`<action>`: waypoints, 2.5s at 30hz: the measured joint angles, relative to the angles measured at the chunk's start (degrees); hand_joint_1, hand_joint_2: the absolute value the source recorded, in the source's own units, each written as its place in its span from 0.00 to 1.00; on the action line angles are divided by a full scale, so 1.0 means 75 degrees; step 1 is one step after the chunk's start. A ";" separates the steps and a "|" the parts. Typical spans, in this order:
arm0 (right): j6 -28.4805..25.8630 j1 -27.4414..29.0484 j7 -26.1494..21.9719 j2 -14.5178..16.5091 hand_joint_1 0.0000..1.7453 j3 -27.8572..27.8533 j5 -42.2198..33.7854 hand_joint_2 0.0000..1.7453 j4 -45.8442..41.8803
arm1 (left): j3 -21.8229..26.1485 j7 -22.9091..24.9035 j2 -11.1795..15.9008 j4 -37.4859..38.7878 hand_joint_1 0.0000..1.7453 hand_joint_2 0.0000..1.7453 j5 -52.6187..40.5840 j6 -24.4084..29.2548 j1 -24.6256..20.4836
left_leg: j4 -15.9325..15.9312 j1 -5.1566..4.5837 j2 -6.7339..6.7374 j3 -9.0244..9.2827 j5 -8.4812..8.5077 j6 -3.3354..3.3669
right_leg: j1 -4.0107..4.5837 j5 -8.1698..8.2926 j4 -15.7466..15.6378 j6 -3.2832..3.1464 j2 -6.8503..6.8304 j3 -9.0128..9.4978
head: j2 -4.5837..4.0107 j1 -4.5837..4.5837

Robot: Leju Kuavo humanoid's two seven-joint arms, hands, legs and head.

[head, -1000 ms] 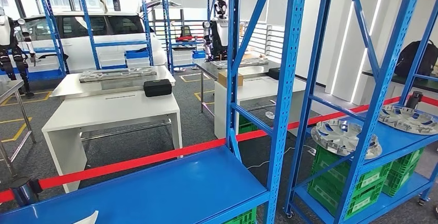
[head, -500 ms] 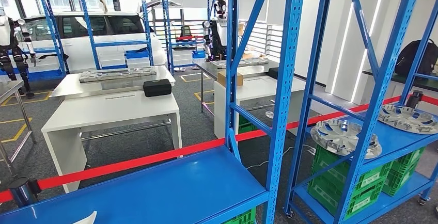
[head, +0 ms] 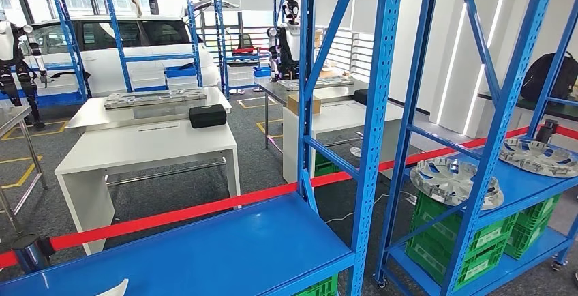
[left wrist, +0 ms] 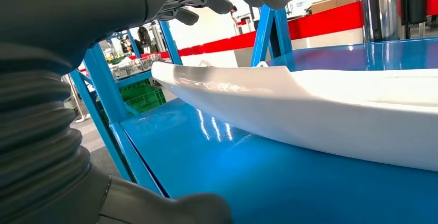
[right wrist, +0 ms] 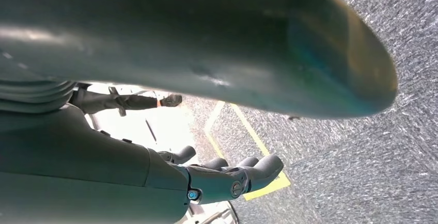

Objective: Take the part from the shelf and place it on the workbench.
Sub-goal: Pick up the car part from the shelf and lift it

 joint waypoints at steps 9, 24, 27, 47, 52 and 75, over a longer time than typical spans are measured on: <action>-0.0009 0.0002 0.0011 0.0000 0.00 -0.0004 -0.0002 0.00 0.0000 | 0.0042 -0.0017 0.0000 0.0000 0.00 1.00 0.0010 0.0041 0.0051 | 0.0000 0.0000 0.0000 0.0000 0.0000 0.0000 | 0.0000 0.0000 0.0000 0.0000 0.0000 0.0001 | 0.0000 0.0000; -0.0004 0.0003 0.0009 -0.0003 0.00 -0.0026 -0.0002 0.00 0.0000 | 0.0248 -0.0187 0.0000 0.0000 0.87 1.00 0.0047 0.0025 0.0154 | 0.0000 0.0002 0.0000 0.0001 0.0000 0.0000 | 0.0001 -0.0001 0.0001 0.0000 0.0000 0.0000 | 0.0000 -0.0003; 0.0004 0.0003 0.0012 -0.0003 0.00 -0.0052 -0.0014 0.00 0.0000 | 0.0253 -0.0195 0.0000 0.0000 0.96 1.00 0.0047 0.0033 0.0161 | 0.0000 0.0002 0.0000 0.0001 0.0000 0.0000 | 0.0001 -0.0001 0.0001 0.0000 0.0000 0.0000 | 0.0000 -0.0003; 0.0019 0.0008 0.0000 -0.0011 0.00 -0.0229 -0.0186 0.00 0.0000 | 0.0358 -0.0267 0.0000 -0.0003 1.00 1.00 0.0048 0.0041 0.0146 | -0.0001 0.0002 0.0003 0.0010 0.0000 0.0000 | 0.0001 -0.0001 0.0007 0.0000 0.0005 0.0003 | 0.0000 -0.0003; -0.0004 0.0008 -0.0020 -0.0012 0.00 -0.0253 -0.0184 0.00 0.0000 | 0.0364 -0.0412 0.0001 -0.0003 1.00 0.25 0.0053 0.0009 0.0146 | -0.0001 0.0002 0.0003 0.0010 0.0000 0.0000 | 0.0001 -0.0001 0.0007 0.0000 0.0004 0.0003 | 0.0000 -0.0003; -0.0021 0.0012 -0.0858 -0.0012 0.00 -0.0514 -0.0346 0.00 0.0000 | 0.0609 -0.0758 0.0004 -0.0007 1.00 1.00 0.0022 0.0561 0.0130 | 0.0000 0.0002 0.0004 0.0010 0.0001 0.0000 | 0.0000 -0.0001 0.0007 0.0001 0.0005 0.0003 | 0.0000 -0.0003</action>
